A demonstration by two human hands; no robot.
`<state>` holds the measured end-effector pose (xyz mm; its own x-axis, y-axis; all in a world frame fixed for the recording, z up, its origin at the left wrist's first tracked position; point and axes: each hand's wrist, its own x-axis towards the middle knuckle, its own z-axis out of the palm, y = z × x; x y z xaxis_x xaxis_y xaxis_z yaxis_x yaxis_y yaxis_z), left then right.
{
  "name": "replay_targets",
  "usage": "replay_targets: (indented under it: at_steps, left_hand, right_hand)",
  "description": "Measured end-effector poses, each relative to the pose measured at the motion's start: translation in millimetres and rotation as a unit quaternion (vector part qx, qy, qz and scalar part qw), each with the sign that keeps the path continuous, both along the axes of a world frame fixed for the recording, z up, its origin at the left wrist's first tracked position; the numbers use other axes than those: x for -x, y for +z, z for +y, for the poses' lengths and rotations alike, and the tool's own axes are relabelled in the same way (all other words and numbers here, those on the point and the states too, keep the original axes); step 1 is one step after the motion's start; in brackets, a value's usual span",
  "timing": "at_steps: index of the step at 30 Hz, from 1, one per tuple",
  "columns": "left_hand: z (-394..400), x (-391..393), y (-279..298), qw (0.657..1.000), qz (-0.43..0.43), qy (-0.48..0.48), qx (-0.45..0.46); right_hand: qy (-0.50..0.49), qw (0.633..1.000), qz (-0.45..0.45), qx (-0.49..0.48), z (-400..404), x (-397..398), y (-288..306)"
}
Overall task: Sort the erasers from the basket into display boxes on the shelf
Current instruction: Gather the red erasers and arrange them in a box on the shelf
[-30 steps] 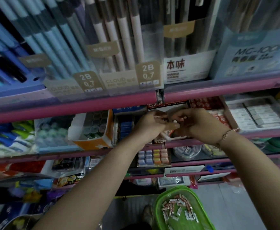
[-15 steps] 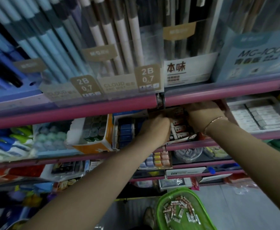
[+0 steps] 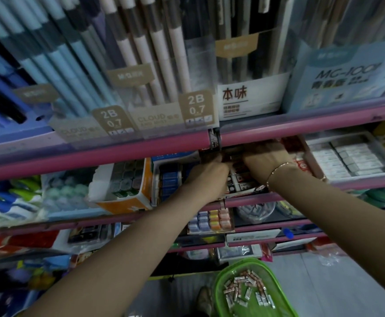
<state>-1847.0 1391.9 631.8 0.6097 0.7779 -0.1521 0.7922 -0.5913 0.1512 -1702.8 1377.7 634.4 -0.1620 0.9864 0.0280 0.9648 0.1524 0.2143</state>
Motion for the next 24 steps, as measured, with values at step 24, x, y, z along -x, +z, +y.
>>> replay_targets:
  at_steps: [24]
  left_hand:
    - [-176.5,-31.0,-146.9,0.930,-0.303,-0.024,0.207]
  right_hand:
    - [-0.496,0.603,0.607,-0.150,-244.4,-21.9,-193.7]
